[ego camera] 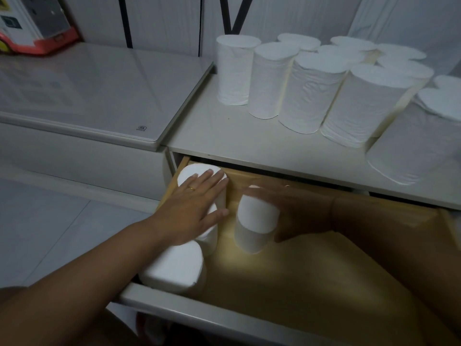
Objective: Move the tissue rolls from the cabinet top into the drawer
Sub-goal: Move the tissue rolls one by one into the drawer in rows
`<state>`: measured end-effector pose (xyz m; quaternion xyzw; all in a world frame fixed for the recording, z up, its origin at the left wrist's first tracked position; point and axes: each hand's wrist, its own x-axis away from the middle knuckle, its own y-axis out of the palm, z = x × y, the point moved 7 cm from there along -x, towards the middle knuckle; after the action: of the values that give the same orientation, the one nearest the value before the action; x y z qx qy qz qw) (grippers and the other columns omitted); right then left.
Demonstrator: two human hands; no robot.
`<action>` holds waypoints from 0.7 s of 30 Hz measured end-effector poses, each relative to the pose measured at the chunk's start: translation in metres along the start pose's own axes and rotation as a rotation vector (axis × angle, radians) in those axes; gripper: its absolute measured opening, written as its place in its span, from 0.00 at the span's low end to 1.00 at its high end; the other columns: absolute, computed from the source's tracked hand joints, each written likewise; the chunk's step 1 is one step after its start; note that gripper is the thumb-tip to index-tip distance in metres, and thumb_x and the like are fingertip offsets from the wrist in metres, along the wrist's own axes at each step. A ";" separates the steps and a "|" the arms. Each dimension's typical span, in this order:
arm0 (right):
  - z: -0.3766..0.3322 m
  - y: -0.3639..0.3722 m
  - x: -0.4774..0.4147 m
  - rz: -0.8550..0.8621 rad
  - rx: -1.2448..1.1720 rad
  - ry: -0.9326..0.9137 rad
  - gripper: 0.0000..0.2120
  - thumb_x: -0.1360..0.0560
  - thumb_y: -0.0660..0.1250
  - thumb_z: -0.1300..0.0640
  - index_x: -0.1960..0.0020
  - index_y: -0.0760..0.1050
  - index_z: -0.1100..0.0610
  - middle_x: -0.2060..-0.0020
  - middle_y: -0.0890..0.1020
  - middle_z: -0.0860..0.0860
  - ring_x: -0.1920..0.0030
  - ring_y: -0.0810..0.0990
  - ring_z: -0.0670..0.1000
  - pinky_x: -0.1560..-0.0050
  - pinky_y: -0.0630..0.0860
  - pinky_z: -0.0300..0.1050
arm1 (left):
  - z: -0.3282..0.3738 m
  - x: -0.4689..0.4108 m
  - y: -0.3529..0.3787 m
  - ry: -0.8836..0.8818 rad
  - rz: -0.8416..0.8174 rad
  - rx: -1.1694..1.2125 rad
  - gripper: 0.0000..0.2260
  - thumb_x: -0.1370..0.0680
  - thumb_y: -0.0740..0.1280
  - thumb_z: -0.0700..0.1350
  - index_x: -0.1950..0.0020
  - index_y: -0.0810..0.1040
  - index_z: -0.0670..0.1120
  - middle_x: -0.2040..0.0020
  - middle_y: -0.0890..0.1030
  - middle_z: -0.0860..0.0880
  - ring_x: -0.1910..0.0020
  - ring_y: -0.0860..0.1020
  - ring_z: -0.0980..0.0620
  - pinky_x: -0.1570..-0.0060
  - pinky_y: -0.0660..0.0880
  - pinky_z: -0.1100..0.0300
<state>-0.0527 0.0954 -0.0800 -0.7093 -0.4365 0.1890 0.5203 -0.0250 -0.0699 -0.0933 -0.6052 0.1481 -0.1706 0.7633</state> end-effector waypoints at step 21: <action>0.012 0.018 -0.002 0.595 0.017 0.425 0.38 0.36 0.73 0.39 0.34 0.65 0.55 0.43 0.72 0.53 0.49 0.74 0.51 0.56 0.76 0.40 | 0.000 -0.001 0.004 -0.008 0.014 -0.028 0.32 0.25 0.41 0.65 0.23 0.43 0.53 0.24 0.42 0.56 0.25 0.37 0.57 0.31 0.32 0.64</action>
<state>-0.0549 0.0989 -0.1016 -0.8244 -0.0917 0.1841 0.5273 -0.0259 -0.0688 -0.0969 -0.6155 0.1519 -0.1606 0.7565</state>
